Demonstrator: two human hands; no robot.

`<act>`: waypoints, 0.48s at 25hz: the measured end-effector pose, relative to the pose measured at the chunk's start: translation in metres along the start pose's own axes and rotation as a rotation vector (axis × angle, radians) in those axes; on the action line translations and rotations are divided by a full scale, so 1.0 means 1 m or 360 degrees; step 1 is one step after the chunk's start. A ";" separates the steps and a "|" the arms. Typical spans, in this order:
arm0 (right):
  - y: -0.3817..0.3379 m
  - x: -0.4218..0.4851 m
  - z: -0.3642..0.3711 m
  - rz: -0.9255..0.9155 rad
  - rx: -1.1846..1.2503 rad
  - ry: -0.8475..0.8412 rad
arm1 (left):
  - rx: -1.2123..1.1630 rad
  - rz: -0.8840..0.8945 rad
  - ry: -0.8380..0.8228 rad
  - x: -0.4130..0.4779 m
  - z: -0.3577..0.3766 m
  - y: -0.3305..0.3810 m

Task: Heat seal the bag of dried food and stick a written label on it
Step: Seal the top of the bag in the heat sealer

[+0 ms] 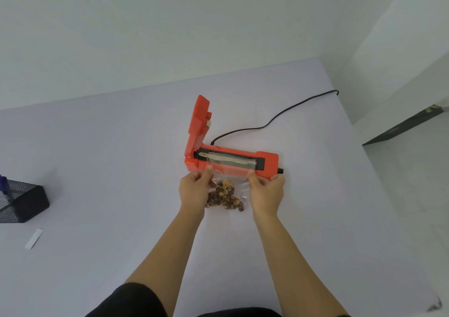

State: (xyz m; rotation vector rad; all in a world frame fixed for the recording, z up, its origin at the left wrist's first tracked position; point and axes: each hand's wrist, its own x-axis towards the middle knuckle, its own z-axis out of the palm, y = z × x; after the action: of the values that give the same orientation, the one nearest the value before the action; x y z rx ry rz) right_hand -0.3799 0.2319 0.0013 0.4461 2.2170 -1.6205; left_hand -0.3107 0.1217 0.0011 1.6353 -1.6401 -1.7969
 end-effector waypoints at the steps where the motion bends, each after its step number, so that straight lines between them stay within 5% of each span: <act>1: 0.000 0.000 0.002 -0.0010 -0.0017 0.0023 | 0.0000 -0.0006 0.0015 0.000 0.001 0.001; 12: -0.002 -0.006 0.012 0.0123 0.0015 0.0159 | 0.0096 0.0104 0.0189 -0.006 0.007 -0.002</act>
State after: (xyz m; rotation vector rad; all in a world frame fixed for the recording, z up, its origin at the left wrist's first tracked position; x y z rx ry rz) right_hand -0.3738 0.2194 0.0022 0.6204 2.2352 -1.6020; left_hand -0.3132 0.1306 0.0015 1.6586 -1.6896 -1.6025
